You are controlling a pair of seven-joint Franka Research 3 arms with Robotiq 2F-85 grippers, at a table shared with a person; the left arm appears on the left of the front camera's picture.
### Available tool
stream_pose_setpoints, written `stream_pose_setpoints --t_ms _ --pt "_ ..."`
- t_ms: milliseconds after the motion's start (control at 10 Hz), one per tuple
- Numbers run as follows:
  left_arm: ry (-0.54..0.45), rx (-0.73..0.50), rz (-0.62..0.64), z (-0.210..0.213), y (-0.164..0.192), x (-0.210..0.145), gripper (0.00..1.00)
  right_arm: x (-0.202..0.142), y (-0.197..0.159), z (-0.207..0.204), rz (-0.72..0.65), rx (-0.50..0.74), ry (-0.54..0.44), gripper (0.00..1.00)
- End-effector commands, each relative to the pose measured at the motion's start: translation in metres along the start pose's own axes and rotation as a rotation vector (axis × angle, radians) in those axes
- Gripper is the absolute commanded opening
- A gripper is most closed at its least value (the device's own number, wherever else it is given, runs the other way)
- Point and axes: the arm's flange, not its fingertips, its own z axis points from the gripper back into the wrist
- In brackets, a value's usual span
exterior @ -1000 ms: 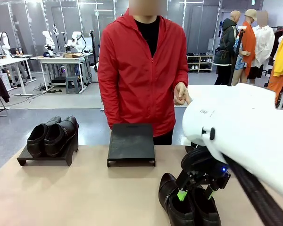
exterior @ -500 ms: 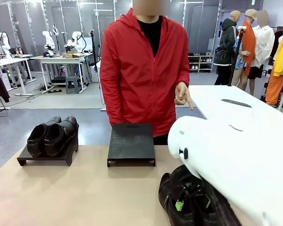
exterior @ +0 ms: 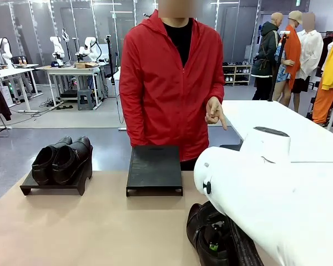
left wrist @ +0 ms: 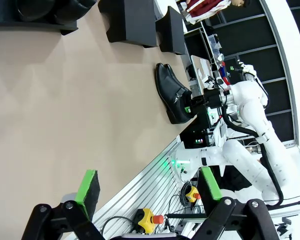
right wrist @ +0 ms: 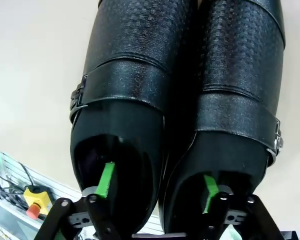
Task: Place the shoes on the stand as instructed by the person.
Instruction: Pick up another pair of Shoes and place it on the Shoes Stand indicated by the person.
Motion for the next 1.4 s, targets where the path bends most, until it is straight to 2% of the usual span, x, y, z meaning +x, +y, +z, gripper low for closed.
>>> stream_pose_setpoints --t_ms 0,200,300,400,800,900,1100,1200,1300 --pt "0.01 -0.006 -0.016 0.001 -0.001 -0.004 1.0 -0.011 -0.011 -0.02 0.014 0.019 -0.013 0.0" --pt "0.01 -0.006 -0.016 0.001 -0.001 -0.004 1.0 -0.009 -0.013 -0.021 0.01 0.023 -0.013 0.0" --pt "0.01 -0.006 -0.016 0.001 -0.001 -0.004 1.0 -0.009 -0.012 -0.021 0.012 0.022 -0.015 0.08" --pt "0.01 -0.006 -0.016 0.001 -0.001 -0.004 1.0 -0.009 -0.011 -0.022 0.012 0.023 -0.015 0.0" --pt "0.01 -0.006 -0.016 0.001 -0.001 -0.004 1.0 -0.01 -0.012 -0.011 0.018 0.062 -0.016 0.0" --pt "0.01 -0.006 -0.016 0.001 -0.001 -0.004 1.0 -0.011 -0.013 0.001 0.019 0.081 -0.02 0.0" --pt "0.01 -0.006 -0.016 0.001 -0.001 -0.004 1.0 -0.018 -0.022 0.045 0.041 0.12 0.053 0.0" --pt "0.01 -0.006 -0.016 0.001 -0.001 -0.004 1.0 -0.023 -0.037 0.091 0.061 0.166 0.044 0.0" --pt "0.01 -0.006 -0.016 0.001 -0.001 -0.004 1.0 -0.024 -0.05 0.118 0.07 0.203 0.049 0.0"
